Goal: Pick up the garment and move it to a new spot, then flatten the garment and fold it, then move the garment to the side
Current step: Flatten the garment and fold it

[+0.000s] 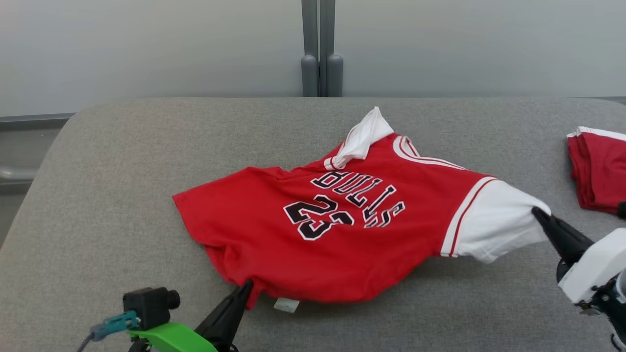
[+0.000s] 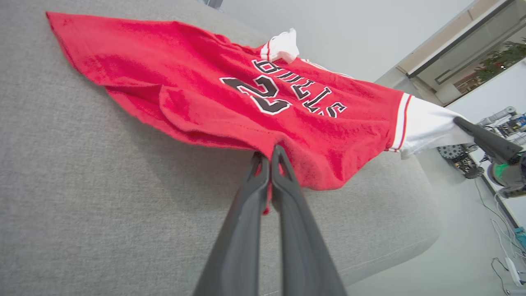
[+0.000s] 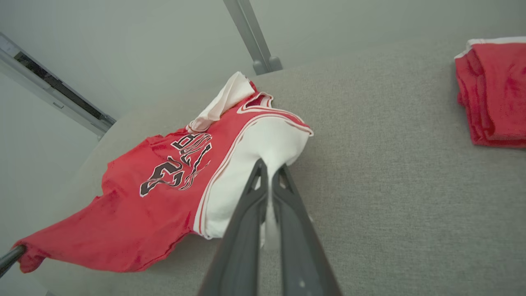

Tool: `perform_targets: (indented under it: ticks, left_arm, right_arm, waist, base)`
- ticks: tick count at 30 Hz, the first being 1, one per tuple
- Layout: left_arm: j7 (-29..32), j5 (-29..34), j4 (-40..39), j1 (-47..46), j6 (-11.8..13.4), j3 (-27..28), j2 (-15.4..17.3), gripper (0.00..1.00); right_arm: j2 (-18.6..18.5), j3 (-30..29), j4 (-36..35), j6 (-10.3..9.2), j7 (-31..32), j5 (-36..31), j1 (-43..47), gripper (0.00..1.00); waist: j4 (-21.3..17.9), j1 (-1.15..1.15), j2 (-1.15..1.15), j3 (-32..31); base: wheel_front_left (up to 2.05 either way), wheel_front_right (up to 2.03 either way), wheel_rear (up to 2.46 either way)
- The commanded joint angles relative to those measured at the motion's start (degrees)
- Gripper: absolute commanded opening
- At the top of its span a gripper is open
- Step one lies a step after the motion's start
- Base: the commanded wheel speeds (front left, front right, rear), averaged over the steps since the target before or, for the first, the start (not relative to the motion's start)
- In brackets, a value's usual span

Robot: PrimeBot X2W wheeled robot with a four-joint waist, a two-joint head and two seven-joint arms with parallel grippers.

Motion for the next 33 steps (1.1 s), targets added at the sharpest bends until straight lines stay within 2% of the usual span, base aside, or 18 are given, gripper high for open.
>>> perform_targets:
  ticks: [1, 8, 13, 16, 18, 20, 23, 24, 26, 27, 29, 31, 32, 33]
  left_arm:
    - [1.61, -2.39, -5.00, 1.19, 0.54, 0.85, 0.62, 0.00]
    - [10.83, -10.08, -29.06, 0.11, 3.13, 6.69, 6.54, 0.00]
    - [16.17, -13.80, -36.38, -7.22, 5.02, 11.53, 10.68, 0.00]
    - [18.93, -16.80, -36.19, -13.99, 5.76, 13.80, 12.67, 0.00]
    - [21.02, -18.88, -33.38, -20.69, 6.48, 15.20, 14.16, 0.00]
    - [22.86, -21.61, -29.74, -26.42, 7.55, 15.80, 14.33, 0.00]
    - [24.96, -21.23, -20.30, -39.05, 7.94, 15.97, 16.59, 0.00]
    - [25.26, -20.74, -17.14, -42.91, 7.88, 15.17, 16.73, 0.00]
    - [24.87, -20.58, -8.19, -53.04, 8.97, 13.78, 14.70, 0.00]
    - [24.23, -19.19, -4.38, -57.04, 8.84, 13.25, 14.69, 0.00]
    - [21.09, -16.53, 3.95, -65.75, 8.55, 12.62, 13.54, 0.00]
    - [15.74, -14.53, 11.03, -73.64, 6.51, 12.65, 11.32, 0.00]
    - [11.71, -14.13, 15.16, -77.44, 6.40, 13.95, 9.92, 0.00]
    - [9.48, -12.55, 18.10, -79.68, 5.20, 13.61, 9.97, 0.00]
  right_arm:
    - [-0.80, -1.92, -4.34, -0.01, 0.96, 1.24, 1.47, 0.00]
    - [-2.39, -11.50, -23.53, -0.01, 7.34, 4.86, 1.93, 0.00]
    - [-3.10, -15.88, -31.97, -0.01, 11.58, 7.37, -4.93, 0.00]
    - [-5.64, -17.12, -32.97, -0.01, 14.21, 5.38, -11.72, 0.00]
    - [-7.21, -15.56, -30.97, -0.01, 15.52, 3.73, -18.59, 0.00]
    - [-8.14, -13.36, -28.22, -0.01, 16.08, 1.78, -24.81, 0.00]
    - [-9.37, -8.23, -20.40, -0.01, 15.70, -3.62, -37.09, 0.00]
    - [-9.47, -6.59, -17.83, -0.02, 15.30, -5.24, -40.48, 0.00]
    - [-8.57, -3.43, -11.52, -0.02, 12.52, -8.70, -50.03, 0.00]
    - [-7.38, -2.72, -8.94, -0.02, 10.60, -9.99, -53.80, 0.00]
    - [-1.62, -3.26, -1.21, -0.04, 5.19, -12.78, -62.62, 0.00]
    - [3.46, -4.46, 5.88, -0.06, -1.02, -17.63, -70.06, 0.00]
    - [6.55, -5.25, 9.36, -0.05, -4.56, -20.03, -73.60, 0.00]
    - [8.67, -6.02, 11.72, -0.04, -8.06, -22.37, -76.28, 0.00]
  waist:
    - [-0.36, 0.00, 0.00, -0.41]
    - [-2.06, 0.00, 0.00, 2.11]
    - [-3.55, 0.00, 0.00, 5.88]
    - [-4.35, 0.00, 0.00, 9.62]
    - [-4.72, 0.00, 0.00, 13.26]
    - [-5.00, 0.00, 0.00, 16.30]
    - [-5.18, 0.00, 0.00, 21.92]
    - [-5.00, 0.00, 0.00, 23.55]
    - [-4.48, 0.00, 0.00, 27.29]
    - [-4.46, 0.00, 0.00, 28.48]
    - [-5.08, 0.00, 0.00, 30.90]
    - [-6.01, 0.00, 0.00, 32.60]
    - [-6.52, 0.00, 0.00, 33.14]
    - [-6.90, 0.00, 0.00, 33.39]
  base:
    - [0.00, 0.00, 0.00]
    - [0.00, 0.00, 0.00]
    - [0.00, 0.00, 0.00]
    - [0.00, 0.00, 0.00]
    - [0.00, 0.00, 0.00]
    - [0.00, 0.00, 0.00]
    - [0.00, 0.00, 0.00]
    - [0.00, 0.00, 0.00]
    - [0.00, 0.00, 0.00]
    - [0.00, 0.00, 0.00]
    - [0.00, 0.00, 0.00]
    - [0.00, 0.00, 0.00]
    - [0.00, 0.00, 0.00]
    - [0.00, 0.00, 0.00]
